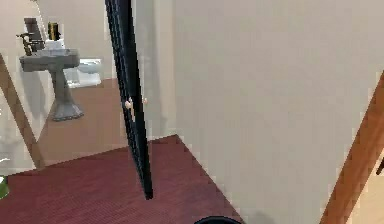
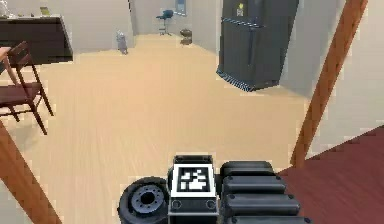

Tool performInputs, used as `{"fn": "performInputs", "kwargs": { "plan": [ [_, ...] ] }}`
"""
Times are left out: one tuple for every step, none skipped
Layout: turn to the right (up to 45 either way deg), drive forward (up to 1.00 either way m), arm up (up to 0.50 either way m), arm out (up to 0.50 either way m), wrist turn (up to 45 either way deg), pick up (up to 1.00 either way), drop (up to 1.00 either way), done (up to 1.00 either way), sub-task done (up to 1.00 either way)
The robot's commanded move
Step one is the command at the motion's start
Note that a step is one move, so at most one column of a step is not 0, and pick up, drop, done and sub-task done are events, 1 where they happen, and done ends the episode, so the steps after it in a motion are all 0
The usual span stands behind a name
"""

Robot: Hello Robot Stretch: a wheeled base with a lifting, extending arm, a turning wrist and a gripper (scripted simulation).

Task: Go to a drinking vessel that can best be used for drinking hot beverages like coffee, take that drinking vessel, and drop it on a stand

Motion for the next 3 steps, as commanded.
{"fn": "performInputs", "kwargs": {
  "plan": [
    [24.0, 0.00, 0.00, 0.00, 0.0, 0.00, 0.00, 0.00, 0.00],
    [0.0, 0.25, 0.00, 0.00, 0.0, 0.00, 0.00, 0.00, 0.00],
    [-45.0, 0.00, 0.00, 0.00, 0.0, 0.00, 0.00, 0.00, 0.00]
  ]
}}
